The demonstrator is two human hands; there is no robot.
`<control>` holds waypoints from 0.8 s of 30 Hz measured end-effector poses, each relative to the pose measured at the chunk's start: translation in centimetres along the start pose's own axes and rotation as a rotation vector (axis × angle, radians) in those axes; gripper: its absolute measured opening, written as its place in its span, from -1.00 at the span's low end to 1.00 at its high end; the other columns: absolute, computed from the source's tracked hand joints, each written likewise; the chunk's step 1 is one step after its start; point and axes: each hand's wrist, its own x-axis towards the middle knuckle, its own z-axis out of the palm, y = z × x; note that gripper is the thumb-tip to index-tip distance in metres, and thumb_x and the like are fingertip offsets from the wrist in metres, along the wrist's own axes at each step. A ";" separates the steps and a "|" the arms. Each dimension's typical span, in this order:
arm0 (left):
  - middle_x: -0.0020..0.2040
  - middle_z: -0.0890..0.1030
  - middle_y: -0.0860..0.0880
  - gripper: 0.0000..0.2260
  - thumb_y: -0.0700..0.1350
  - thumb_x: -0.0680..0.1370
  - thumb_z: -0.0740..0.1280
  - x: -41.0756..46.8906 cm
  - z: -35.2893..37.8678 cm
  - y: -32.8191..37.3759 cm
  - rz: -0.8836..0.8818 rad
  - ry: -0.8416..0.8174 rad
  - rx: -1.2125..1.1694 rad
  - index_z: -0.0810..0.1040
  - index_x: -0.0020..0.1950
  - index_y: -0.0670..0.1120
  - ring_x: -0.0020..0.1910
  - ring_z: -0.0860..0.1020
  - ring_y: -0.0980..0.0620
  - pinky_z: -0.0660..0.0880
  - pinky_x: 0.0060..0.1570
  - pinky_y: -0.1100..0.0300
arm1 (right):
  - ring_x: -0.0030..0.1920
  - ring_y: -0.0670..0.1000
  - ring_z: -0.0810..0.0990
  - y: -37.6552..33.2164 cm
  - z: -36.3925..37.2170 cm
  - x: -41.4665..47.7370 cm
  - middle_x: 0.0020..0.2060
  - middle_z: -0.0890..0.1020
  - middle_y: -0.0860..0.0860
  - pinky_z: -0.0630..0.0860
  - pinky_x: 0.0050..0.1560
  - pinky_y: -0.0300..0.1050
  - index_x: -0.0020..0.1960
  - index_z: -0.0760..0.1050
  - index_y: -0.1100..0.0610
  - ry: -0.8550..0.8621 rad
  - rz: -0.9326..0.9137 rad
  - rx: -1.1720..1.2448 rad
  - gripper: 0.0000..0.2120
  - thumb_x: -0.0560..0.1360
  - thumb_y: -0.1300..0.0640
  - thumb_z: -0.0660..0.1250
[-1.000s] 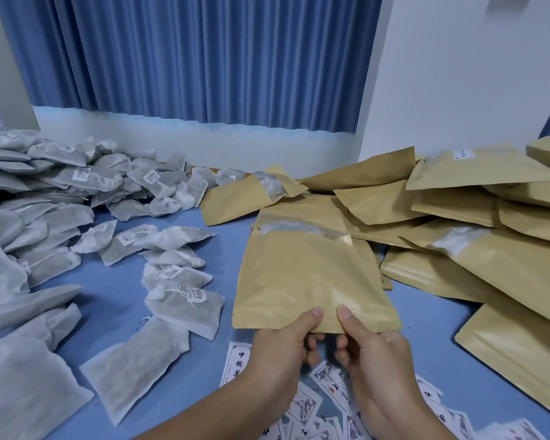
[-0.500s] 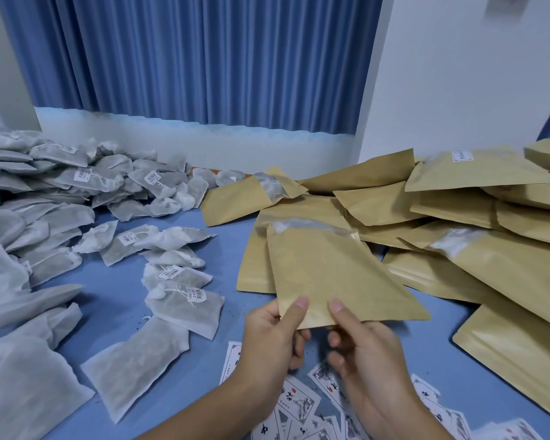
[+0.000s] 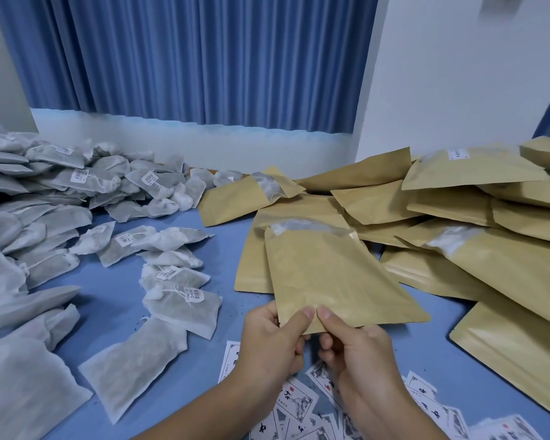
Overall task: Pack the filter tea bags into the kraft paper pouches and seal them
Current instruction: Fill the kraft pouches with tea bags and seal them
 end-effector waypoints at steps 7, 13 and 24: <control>-0.40 0.41 -0.12 -0.87 -0.14 0.50 0.49 0.2 -0.1 0.0 0.018 0.082 -0.141 0.62 -0.19 -0.17 -0.51 0.29 0.03 0.20 -0.57 0.26 | -0.51 -0.08 0.40 -0.5 -0.6 0.3 -0.45 0.50 0.05 0.38 -0.52 -0.26 -0.09 0.52 0.29 0.057 -0.019 0.055 -0.90 0.50 0.29 0.44; -0.44 0.46 -0.12 -0.84 -0.13 0.53 0.46 0.3 -0.3 0.7 -0.020 0.025 -0.048 0.61 -0.14 -0.22 -0.59 0.31 0.03 0.23 -0.58 0.27 | -0.47 -0.05 0.49 -0.4 -0.7 0.3 -0.39 0.58 0.09 0.42 -0.48 -0.19 -0.09 0.59 0.26 0.072 -0.018 0.048 -0.87 0.55 0.18 0.40; -0.35 0.62 -0.23 -0.57 0.09 0.67 0.23 0.1 0.3 1.3 -0.050 0.157 -0.110 0.55 -0.08 -0.28 -0.56 0.51 -0.15 0.44 -0.57 0.14 | -0.48 0.10 0.57 -1.0 -1.7 1.5 -0.42 0.62 0.17 0.42 -0.55 -0.12 -0.07 0.51 0.27 0.154 -0.153 0.025 -0.78 0.62 0.15 0.19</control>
